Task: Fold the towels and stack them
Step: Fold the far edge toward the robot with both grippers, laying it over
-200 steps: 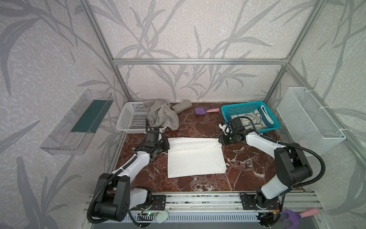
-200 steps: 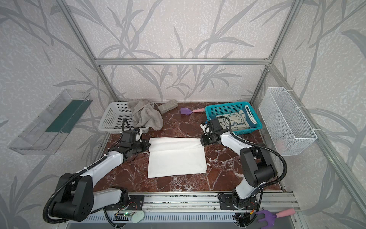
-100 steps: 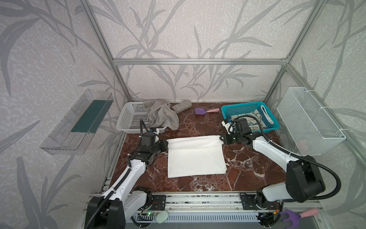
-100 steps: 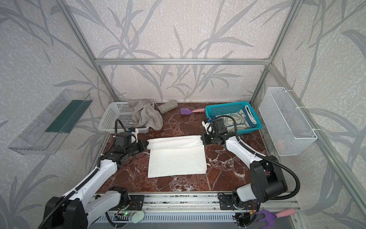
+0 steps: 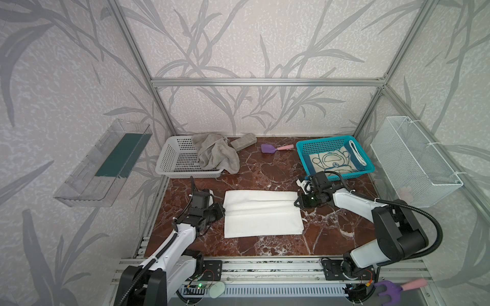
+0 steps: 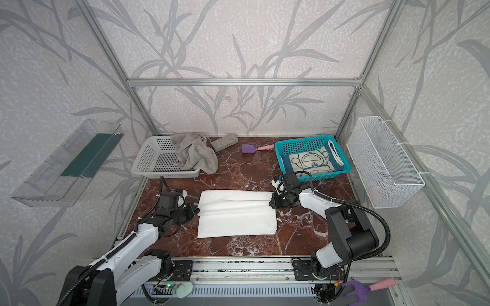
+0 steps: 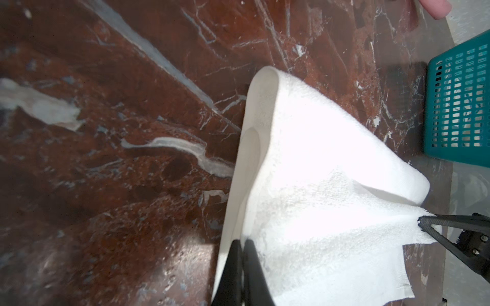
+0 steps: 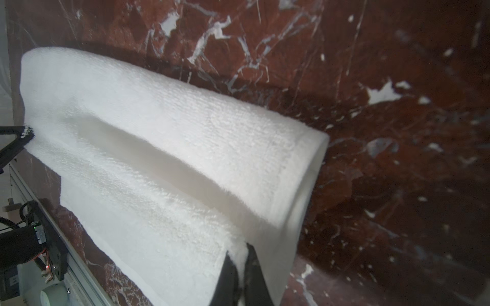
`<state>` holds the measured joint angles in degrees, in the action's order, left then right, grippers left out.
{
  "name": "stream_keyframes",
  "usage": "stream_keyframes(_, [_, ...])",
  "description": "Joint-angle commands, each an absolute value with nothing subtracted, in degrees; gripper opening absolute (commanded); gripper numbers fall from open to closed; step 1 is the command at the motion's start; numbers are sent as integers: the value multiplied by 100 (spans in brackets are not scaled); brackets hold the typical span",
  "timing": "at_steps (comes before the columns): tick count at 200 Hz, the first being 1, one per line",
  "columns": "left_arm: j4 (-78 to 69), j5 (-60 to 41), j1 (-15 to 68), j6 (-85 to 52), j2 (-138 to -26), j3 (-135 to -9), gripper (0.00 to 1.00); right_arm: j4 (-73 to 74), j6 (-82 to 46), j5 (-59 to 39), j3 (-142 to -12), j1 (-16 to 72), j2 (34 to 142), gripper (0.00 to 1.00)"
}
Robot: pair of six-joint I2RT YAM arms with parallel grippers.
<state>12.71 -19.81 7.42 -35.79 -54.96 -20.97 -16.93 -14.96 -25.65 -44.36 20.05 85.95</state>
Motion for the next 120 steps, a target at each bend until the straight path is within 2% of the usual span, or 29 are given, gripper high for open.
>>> stream_keyframes(1, [1782,-1771,704,-3464,-5274,-2546,0,-2314,-1381,-2340,-4867,1986,8145,0])
stream_keyframes(27, [2503,-1541,708,-3472,-5181,-2790,0,-2633,-1395,-2278,-4910,1982,7772,0])
stream_keyframes(60, [2944,-1823,960,-4067,-5051,-2520,0,-2926,-1656,-2316,-4424,1986,7502,0])
stream_keyframes(95, [2409,-1614,1327,-4801,-4830,-1684,0,-2364,-2074,-2363,-3575,1986,7739,0])
stream_keyframes(120, [1655,-1609,1327,-4950,-5022,-1342,0,-1808,-2167,-2522,-3565,1986,8322,0])
